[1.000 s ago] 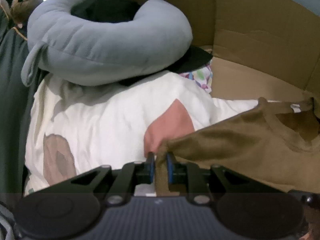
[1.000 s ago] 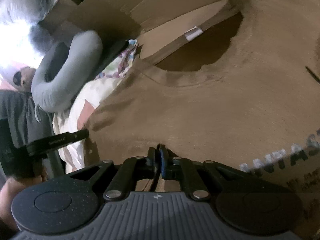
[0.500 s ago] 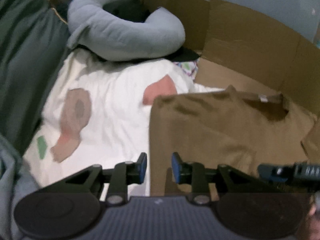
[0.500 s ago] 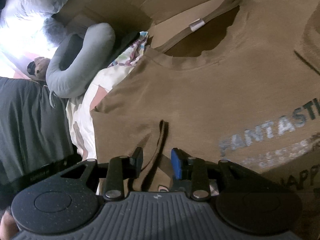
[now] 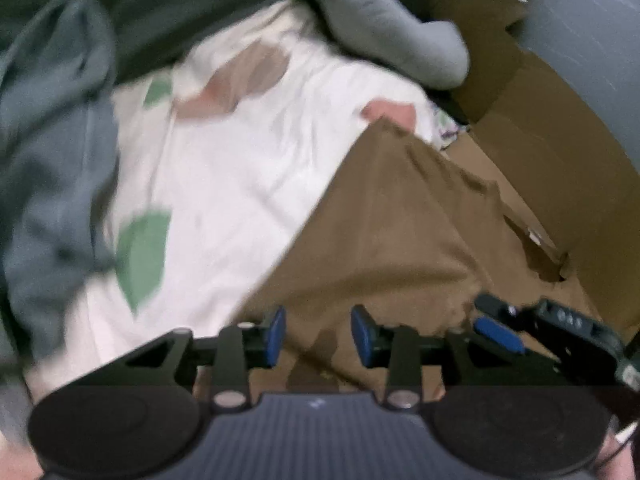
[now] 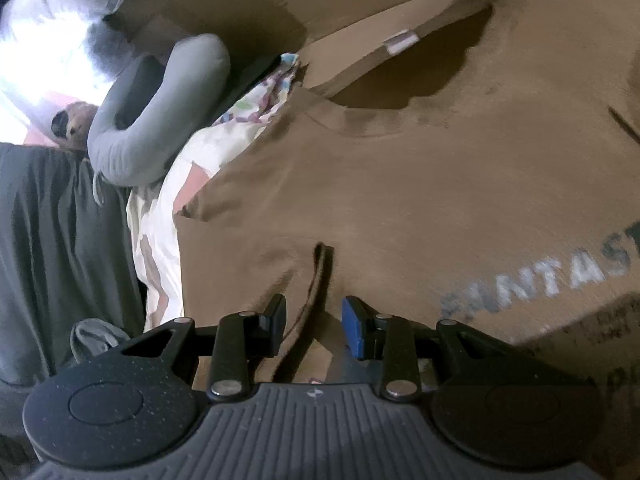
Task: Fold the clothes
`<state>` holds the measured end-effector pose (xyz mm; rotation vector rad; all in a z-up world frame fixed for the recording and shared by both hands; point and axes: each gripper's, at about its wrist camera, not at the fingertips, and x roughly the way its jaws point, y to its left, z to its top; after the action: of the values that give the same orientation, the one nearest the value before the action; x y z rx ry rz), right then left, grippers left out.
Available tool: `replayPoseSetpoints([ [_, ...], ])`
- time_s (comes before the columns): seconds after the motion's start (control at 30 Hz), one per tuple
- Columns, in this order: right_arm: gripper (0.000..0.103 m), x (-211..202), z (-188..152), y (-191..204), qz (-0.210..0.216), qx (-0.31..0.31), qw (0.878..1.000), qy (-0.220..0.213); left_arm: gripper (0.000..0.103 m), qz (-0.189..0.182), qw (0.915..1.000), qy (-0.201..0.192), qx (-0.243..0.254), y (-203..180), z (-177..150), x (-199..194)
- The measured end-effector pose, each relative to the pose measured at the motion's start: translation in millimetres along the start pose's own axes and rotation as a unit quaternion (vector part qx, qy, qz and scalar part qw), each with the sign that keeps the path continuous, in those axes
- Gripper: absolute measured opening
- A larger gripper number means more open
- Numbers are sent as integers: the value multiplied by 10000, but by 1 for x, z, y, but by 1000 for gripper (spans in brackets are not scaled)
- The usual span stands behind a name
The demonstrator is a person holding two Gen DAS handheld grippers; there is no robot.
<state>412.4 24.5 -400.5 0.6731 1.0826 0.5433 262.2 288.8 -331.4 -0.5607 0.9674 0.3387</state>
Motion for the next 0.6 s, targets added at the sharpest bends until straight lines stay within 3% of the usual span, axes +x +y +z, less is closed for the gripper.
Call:
replayPoseSetpoints([
  [0.33, 34, 11, 9, 2, -82, -84, 9997, 198, 39, -456, 9945, -51, -942, 2, -31, 17],
  [0.5, 34, 17, 14, 2, -35, -39, 9996, 272, 39, -362, 9920, 133, -1199, 7, -43, 30],
  [0.6, 32, 20, 18, 1, -17, 21, 9996, 295, 39, -555, 9878, 10, -1456, 13, -46, 32],
])
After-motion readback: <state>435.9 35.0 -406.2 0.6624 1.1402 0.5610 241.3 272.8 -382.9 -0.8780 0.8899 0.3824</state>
